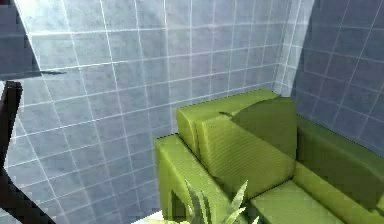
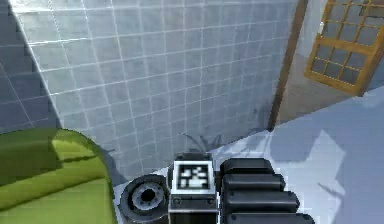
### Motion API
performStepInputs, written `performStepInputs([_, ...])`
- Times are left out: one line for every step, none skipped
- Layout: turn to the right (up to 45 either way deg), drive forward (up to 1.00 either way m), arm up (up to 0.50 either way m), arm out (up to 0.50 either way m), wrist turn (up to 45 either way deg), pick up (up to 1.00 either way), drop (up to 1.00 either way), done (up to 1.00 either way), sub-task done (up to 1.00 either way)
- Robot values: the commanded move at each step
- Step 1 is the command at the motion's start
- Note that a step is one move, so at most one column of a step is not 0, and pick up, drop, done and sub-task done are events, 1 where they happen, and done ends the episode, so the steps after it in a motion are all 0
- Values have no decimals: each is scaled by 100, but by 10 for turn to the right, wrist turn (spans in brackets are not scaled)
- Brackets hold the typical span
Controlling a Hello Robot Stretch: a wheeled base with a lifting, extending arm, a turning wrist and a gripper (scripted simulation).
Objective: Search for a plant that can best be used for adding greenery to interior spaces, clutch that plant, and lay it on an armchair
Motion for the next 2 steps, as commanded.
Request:
performStepInputs([-120,0,0,0,0,0,0,0,0])
performStepInputs([0,15,0,0,0,0,0,0,0])
